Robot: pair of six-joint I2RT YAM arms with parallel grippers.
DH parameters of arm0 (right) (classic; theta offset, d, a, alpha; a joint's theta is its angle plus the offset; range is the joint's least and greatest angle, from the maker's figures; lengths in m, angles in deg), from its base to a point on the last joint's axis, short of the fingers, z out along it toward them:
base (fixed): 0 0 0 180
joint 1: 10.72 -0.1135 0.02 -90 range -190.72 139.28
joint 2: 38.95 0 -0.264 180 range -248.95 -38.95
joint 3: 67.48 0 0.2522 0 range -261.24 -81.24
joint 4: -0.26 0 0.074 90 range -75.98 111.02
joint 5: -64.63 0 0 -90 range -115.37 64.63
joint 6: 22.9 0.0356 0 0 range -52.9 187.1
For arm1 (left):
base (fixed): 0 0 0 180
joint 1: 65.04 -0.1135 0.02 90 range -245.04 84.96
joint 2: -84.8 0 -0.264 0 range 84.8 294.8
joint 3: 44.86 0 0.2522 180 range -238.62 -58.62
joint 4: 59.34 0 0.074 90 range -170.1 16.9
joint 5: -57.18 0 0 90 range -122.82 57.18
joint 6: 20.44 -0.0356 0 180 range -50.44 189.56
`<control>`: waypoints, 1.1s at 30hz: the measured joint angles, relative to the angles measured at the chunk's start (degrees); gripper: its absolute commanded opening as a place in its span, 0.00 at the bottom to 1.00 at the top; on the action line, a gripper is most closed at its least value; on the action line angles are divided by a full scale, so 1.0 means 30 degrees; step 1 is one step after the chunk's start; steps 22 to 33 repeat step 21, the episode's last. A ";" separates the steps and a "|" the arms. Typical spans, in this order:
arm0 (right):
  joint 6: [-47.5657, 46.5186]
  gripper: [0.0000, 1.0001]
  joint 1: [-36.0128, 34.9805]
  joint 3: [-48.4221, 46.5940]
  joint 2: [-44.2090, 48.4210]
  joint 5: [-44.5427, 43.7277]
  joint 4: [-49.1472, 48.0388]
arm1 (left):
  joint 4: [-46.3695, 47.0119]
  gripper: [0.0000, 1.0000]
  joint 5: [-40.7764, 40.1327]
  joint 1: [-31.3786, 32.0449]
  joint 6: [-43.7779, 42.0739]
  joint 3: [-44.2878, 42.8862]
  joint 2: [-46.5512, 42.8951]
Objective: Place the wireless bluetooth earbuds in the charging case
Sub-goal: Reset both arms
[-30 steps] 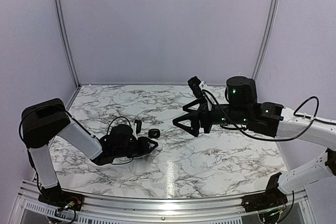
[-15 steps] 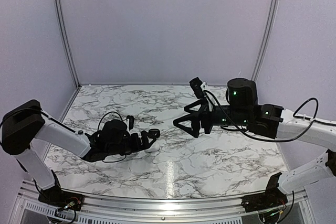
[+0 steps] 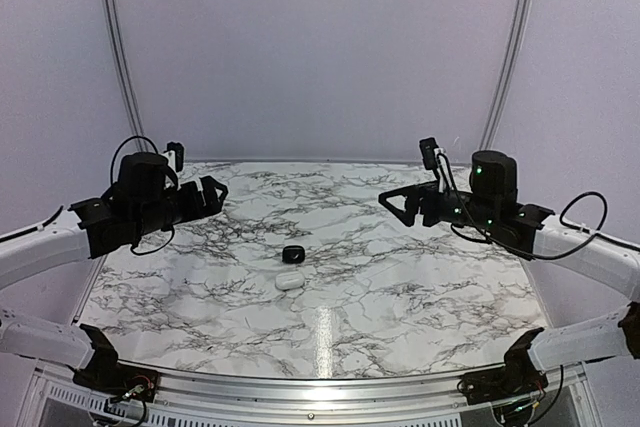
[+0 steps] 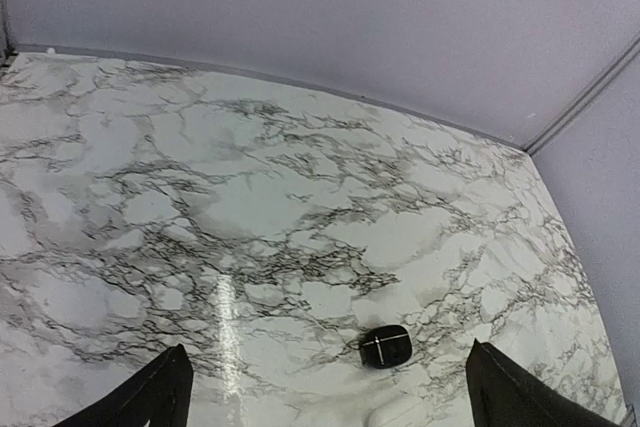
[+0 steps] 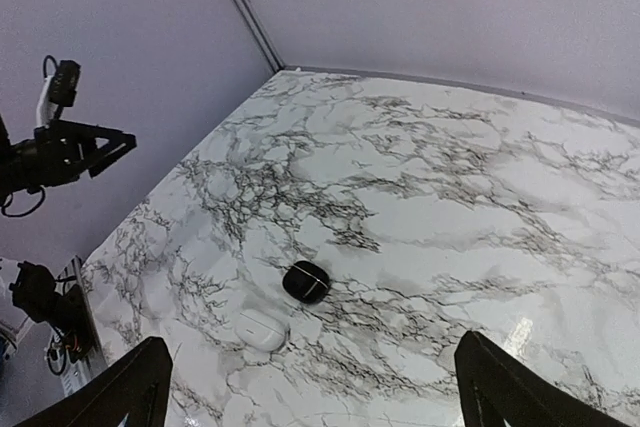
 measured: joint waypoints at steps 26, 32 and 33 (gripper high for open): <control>0.2106 0.98 0.2011 0.6375 -0.3279 -0.1778 -0.5260 | 0.0291 0.99 0.0015 -0.2994 -0.0576 0.5472 0.0787; 0.2106 0.98 0.2011 0.6375 -0.3279 -0.1778 -0.5260 | 0.0291 0.99 0.0015 -0.2994 -0.0576 0.5472 0.0787; 0.2106 0.98 0.2011 0.6375 -0.3279 -0.1778 -0.5260 | 0.0291 0.99 0.0015 -0.2994 -0.0576 0.5472 0.0787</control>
